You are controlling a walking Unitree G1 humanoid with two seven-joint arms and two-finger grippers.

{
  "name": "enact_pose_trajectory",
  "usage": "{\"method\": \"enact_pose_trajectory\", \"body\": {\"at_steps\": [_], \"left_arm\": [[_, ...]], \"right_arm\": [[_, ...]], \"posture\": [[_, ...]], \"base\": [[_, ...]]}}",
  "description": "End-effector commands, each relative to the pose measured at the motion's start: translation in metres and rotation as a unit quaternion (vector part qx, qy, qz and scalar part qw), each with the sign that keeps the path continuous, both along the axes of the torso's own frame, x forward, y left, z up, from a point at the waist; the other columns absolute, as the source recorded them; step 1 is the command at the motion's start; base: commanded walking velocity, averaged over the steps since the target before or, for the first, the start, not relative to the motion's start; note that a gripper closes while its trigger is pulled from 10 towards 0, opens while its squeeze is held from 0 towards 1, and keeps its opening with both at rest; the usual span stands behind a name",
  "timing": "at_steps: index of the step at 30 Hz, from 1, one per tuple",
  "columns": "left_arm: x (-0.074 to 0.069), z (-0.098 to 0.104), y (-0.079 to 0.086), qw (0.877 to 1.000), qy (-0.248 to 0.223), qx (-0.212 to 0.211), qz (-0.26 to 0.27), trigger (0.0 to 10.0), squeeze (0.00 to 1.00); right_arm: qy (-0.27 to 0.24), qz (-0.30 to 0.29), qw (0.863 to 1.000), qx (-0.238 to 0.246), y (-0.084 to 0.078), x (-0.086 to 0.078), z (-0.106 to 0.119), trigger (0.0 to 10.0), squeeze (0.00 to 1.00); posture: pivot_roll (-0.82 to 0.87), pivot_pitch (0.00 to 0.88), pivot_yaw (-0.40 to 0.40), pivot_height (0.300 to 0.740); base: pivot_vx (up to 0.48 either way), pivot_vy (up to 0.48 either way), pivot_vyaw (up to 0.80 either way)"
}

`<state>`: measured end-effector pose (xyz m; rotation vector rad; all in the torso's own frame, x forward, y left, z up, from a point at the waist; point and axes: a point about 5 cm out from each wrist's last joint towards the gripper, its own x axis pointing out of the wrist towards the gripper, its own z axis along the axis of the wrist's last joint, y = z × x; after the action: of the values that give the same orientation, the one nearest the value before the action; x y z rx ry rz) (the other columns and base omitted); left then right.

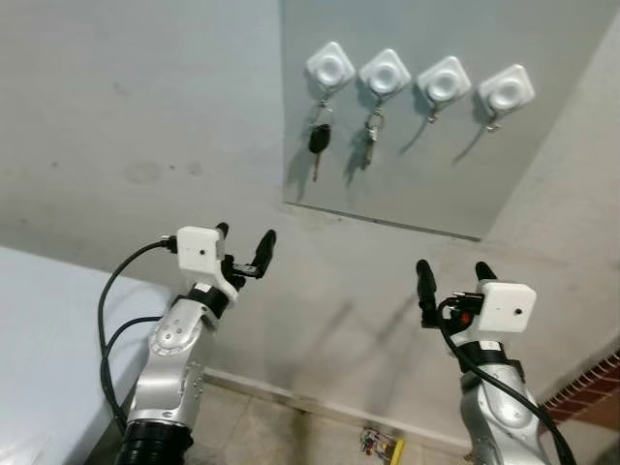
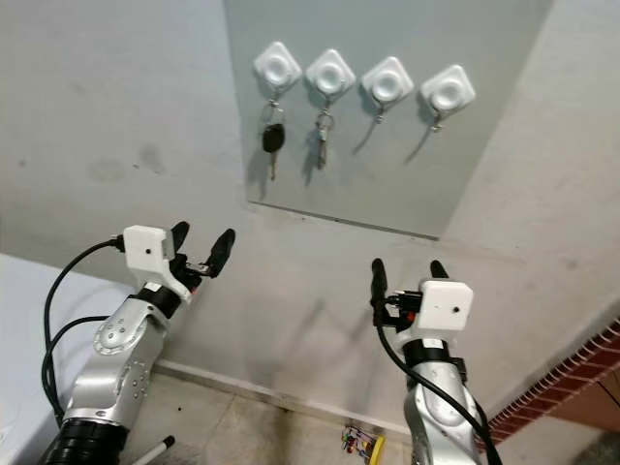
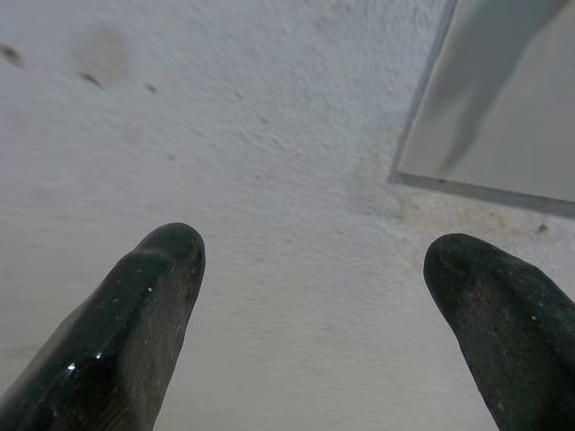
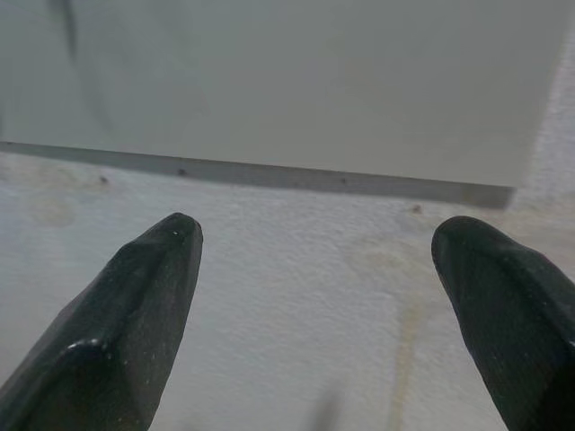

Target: Hang keys on a hook

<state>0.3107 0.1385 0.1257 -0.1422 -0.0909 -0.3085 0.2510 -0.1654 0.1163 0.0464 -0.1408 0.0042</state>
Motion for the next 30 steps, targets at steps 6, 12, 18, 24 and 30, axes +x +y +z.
{"method": "enact_pose_trajectory", "body": {"at_steps": [6, 12, 18, 24, 30], "left_arm": [[0.0044, 0.0035, -0.0066, 1.000, -0.004, 0.010, -0.006, 10.0, 0.00], [0.0055, 0.0054, -0.0063, 1.000, -0.007, 0.007, -0.002, 10.0, 0.00], [0.0034, 0.0026, -0.0059, 1.000, -0.002, 0.005, 0.003, 10.0, 0.00], [0.0044, 0.0036, -0.0064, 1.000, -0.004, 0.007, 0.002, 10.0, 0.00], [0.0057, 0.0037, -0.0062, 1.000, -0.005, 0.007, 0.003, 10.0, 0.00]], "right_arm": [[0.007, -0.009, 1.000, -0.004, -0.0061, -0.0010, -0.0028, 10.0, 0.00], [0.005, -0.007, 1.000, -0.007, -0.0075, -0.0009, -0.0013, 10.0, 0.00], [0.006, -0.004, 1.000, -0.010, -0.0088, -0.0014, -0.0012, 10.0, 0.00], [0.007, 0.005, 1.000, -0.012, -0.0080, -0.0006, -0.0016, 10.0, 0.00], [0.007, 0.012, 1.000, -0.017, -0.0080, 0.0002, -0.0013, 10.0, 0.00]], "posture": [[-0.05, 0.000, -0.002, 0.740], [-0.05, 0.000, -0.002, 0.740], [-0.05, 0.000, -0.012, 0.740], [-0.04, 0.000, -0.015, 0.740], [-0.04, 0.000, -0.020, 0.740]], "base": [[0.000, 0.000, 0.80], [0.000, 0.000, 0.80], [0.000, 0.000, 0.80], [0.000, 0.000, 0.80], [0.000, 0.000, 0.80]]}}
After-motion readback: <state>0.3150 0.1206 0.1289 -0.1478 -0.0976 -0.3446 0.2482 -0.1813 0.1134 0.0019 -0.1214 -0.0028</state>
